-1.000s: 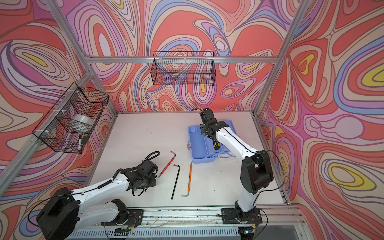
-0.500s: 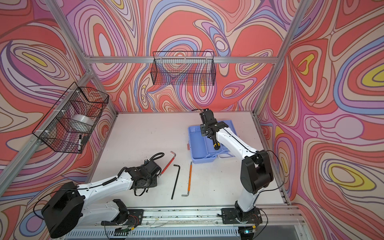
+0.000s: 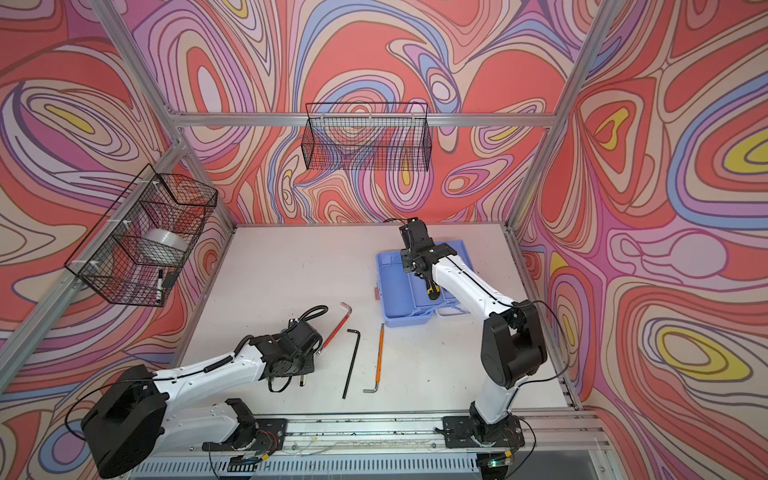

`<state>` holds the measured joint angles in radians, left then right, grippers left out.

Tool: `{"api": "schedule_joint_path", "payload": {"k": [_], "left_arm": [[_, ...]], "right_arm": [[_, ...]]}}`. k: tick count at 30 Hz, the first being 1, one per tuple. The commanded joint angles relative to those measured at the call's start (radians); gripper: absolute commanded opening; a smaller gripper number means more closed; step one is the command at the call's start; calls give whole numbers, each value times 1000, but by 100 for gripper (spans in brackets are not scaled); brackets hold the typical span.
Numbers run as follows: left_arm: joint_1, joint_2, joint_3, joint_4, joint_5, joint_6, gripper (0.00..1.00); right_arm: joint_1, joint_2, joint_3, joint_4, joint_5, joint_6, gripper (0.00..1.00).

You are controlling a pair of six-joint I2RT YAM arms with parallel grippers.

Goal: Pack the tool kit
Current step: 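Close the left gripper on the white-handled tool beside the red hex key, then lift the white tool toward the box while the right gripper approaches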

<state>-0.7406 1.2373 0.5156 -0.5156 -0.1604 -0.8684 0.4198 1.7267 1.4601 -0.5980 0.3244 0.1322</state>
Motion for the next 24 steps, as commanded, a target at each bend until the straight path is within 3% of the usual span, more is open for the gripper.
{"api": "schedule_joint_path", "payload": {"k": [1, 8, 24], "left_arm": [[-9, 49, -80, -14, 138, -32, 15], [-9, -1, -52, -66, 116, -38, 14], [-9, -120, 128, -175, 64, -27, 14]], "right_arm": [[-4, -34, -6, 1, 8, 1, 61], [-4, -43, -11, 9, -20, 7, 61], [9, -120, -114, 62, -256, 90, 56]]}}
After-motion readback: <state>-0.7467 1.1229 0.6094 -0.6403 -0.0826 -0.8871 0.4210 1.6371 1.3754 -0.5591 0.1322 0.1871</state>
